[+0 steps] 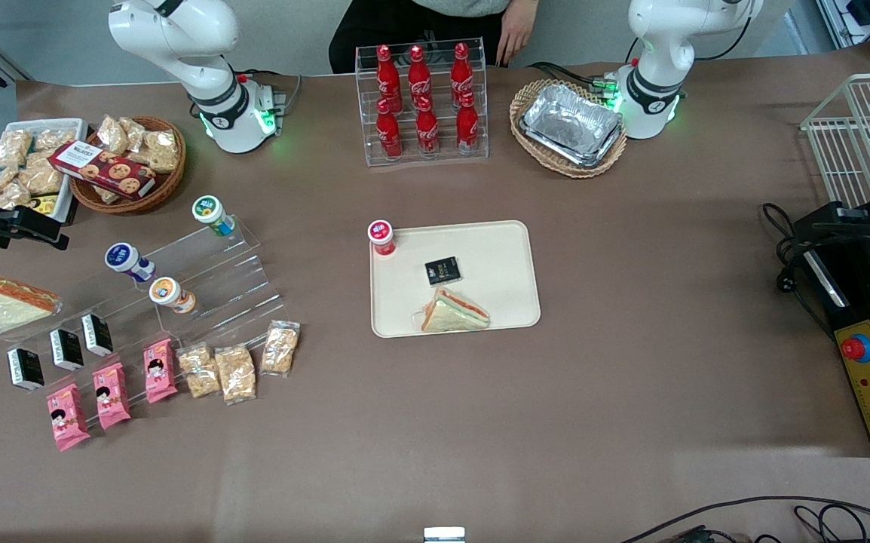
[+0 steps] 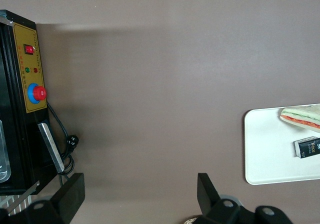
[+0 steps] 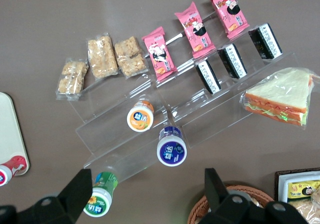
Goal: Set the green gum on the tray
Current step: 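Move the right gripper over the green-labelled bottle on the acrylic stand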
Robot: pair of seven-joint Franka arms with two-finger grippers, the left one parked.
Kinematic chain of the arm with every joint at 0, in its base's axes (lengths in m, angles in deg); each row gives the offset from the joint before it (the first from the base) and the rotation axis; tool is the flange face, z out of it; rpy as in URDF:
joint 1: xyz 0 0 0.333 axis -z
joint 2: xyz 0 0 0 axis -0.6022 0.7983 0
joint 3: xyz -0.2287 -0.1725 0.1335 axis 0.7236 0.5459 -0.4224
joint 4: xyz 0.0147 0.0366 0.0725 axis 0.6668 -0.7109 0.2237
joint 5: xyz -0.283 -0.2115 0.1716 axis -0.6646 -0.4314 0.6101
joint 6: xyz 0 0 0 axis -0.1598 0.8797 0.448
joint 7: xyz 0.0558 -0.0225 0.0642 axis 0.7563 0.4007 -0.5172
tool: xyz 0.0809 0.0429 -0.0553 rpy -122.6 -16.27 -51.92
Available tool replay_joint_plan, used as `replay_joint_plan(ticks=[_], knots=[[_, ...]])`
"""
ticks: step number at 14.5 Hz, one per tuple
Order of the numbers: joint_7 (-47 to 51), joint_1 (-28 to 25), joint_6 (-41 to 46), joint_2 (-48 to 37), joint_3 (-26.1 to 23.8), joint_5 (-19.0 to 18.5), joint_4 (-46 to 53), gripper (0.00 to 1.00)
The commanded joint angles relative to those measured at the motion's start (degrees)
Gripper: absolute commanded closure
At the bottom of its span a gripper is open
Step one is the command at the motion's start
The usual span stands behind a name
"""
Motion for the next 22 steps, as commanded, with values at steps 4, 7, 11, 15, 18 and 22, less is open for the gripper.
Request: replay_joint_plan(ticks=[4, 7, 11, 15, 18, 22], knots=[[-0.40, -0.10, -0.48, 0.44, -0.11, 0.39, 1.42, 0.00], [0.21, -1.93, 3.72, -2.88, -1.33, 0.39, -0.06, 0.00], [7.58, -2.21, 3.74, -15.17, -6.86, 0.39, -11.11, 0.00], [11.73, -2.21, 3.12, -27.48, -10.39, 2.66, -22.63, 0.00], [12.34, -2.12, 2.68, -30.85, -13.03, 2.76, -25.82, 0.00], [12.52, -2.03, 0.85, -30.76, -13.03, 2.93, -27.74, 0.00]])
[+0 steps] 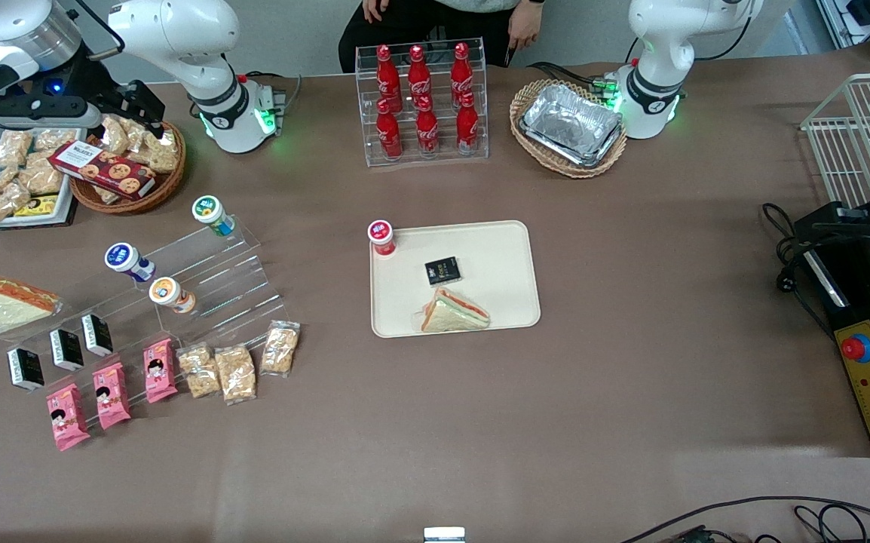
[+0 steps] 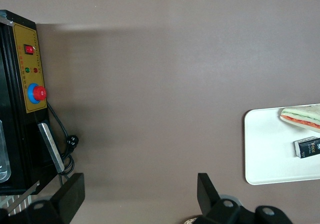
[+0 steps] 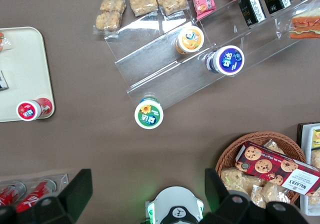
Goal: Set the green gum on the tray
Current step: 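Move the right gripper over the green-labelled bottle on the acrylic stand, then lower the right gripper and close it on the green-labelled bottle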
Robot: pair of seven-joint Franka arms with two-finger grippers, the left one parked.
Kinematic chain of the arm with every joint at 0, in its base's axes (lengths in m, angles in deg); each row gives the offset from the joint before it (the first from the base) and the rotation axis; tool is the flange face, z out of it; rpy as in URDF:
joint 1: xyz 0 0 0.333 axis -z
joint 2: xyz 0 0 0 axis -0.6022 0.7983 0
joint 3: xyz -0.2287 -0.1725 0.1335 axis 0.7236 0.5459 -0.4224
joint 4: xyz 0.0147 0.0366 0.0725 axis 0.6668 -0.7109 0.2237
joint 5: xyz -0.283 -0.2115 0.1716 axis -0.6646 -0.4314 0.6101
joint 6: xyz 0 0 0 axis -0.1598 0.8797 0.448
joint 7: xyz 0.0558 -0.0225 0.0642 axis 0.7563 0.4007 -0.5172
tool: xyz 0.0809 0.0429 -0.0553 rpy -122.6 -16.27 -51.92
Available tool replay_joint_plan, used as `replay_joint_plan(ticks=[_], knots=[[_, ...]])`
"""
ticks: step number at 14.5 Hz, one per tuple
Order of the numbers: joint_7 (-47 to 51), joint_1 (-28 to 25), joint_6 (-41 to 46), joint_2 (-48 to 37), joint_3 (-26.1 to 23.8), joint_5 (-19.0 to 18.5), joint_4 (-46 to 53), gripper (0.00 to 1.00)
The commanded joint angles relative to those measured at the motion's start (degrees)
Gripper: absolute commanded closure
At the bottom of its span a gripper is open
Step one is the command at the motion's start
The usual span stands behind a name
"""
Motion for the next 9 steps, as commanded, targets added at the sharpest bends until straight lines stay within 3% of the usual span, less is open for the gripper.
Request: replay_joint_plan(ticks=[1, 9], knots=[[0.63, 0.23, -5.19, -0.77, 0.21, 2.16, -5.43, 0.00], [0.63, 0.14, -25.75, -0.16, 0.13, 3.39, -23.79, 0.00]])
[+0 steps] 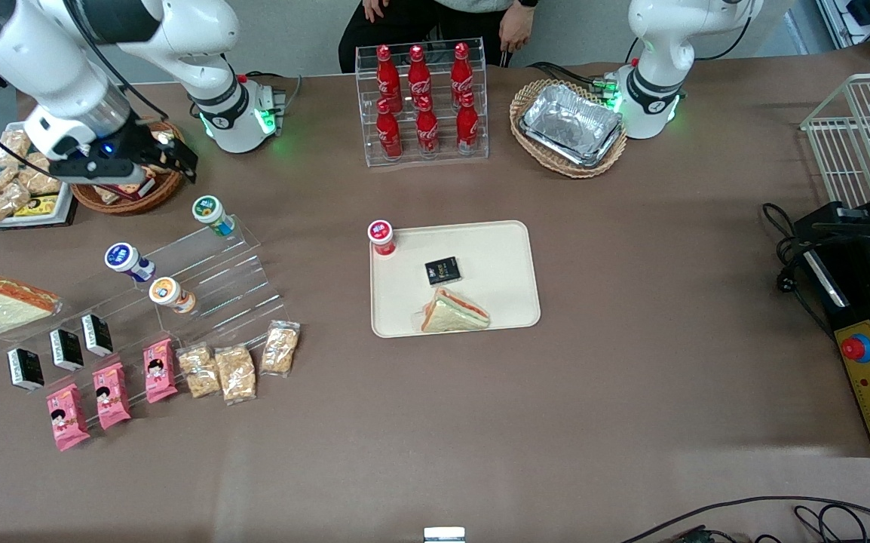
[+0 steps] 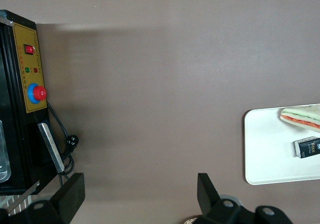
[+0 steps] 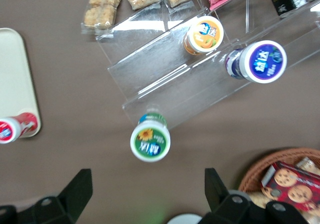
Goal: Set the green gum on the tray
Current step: 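Lower the right gripper and close it on the green-labelled bottle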
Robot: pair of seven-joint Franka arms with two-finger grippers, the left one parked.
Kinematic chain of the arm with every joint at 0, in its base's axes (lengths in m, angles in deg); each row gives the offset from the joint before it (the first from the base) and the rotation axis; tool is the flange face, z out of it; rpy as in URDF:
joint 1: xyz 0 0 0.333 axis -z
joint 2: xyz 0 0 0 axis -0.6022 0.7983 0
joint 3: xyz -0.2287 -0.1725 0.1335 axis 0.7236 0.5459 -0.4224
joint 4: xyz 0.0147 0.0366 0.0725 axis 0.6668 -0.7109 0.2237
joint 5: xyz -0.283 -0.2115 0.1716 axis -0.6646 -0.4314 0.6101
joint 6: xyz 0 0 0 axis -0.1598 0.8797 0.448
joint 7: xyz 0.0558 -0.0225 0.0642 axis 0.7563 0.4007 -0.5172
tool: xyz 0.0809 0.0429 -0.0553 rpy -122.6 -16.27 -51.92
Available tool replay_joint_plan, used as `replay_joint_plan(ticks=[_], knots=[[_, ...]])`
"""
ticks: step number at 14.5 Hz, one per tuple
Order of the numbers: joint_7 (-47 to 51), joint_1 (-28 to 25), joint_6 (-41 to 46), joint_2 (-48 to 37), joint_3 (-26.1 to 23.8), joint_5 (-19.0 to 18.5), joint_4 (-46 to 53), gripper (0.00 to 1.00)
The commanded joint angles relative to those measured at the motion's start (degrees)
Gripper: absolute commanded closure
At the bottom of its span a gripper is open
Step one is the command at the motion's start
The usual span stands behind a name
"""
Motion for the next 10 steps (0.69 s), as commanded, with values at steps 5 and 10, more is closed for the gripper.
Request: replay_joint_plan(ticks=[5, 10], knots=[[2.39, -0.03, -14.86, 0.31, -0.63, 2.96, -12.69, 0.00], [5.30, -0.12, -18.02, 0.93, -3.62, 2.96, -14.89, 0.00]])
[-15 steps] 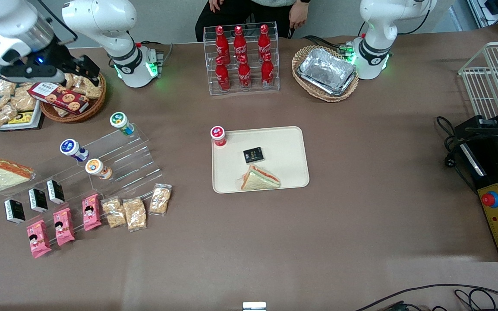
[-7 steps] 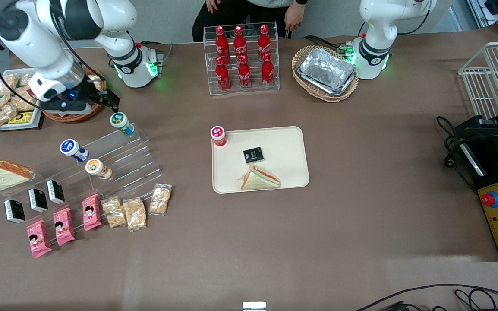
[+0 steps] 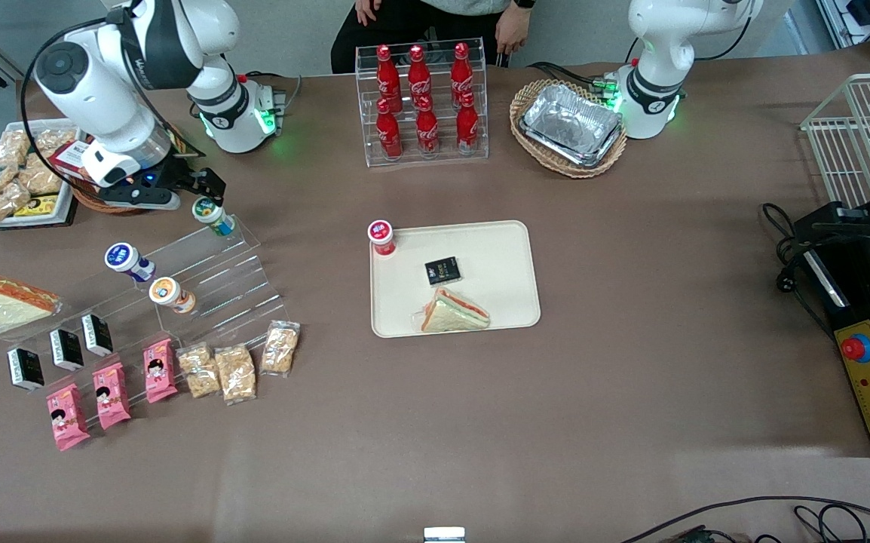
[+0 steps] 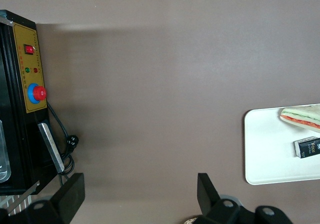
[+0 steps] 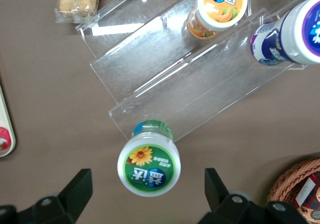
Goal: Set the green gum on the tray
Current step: 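Lower the right gripper and close it on the green-labelled bottle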
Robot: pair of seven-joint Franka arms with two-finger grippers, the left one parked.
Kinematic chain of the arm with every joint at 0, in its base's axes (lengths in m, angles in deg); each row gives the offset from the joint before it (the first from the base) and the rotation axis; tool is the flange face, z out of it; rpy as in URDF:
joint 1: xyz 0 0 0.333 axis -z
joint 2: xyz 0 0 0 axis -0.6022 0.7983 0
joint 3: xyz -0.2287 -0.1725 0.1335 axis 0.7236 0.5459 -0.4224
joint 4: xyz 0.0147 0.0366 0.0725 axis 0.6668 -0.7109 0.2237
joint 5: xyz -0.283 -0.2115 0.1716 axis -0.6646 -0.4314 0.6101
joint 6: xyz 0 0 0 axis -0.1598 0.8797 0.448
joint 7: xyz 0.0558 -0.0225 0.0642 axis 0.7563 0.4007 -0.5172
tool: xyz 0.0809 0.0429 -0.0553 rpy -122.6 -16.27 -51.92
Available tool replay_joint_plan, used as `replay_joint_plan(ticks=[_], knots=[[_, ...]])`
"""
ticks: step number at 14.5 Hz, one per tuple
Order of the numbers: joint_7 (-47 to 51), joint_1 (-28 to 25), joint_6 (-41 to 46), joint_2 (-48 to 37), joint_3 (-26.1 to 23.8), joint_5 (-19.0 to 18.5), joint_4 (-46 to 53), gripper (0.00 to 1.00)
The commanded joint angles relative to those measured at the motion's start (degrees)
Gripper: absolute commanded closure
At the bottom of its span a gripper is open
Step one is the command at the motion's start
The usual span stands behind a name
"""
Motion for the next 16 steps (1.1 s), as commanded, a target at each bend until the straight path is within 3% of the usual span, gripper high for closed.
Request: replay_joint_plan(ticks=[1, 11, 13, 16], knots=[[1.72, -0.24, -3.77, 0.27, -1.33, 1.45, -2.21, 0.00], [1.98, -0.15, -9.93, 2.64, -1.25, 1.45, -5.12, 0.00], [1.99, -0.15, -10.02, 2.99, -1.25, 1.45, -5.12, 0.07], [2.86, -0.15, -10.02, 2.99, -1.25, 1.54, -5.03, 0.25]])
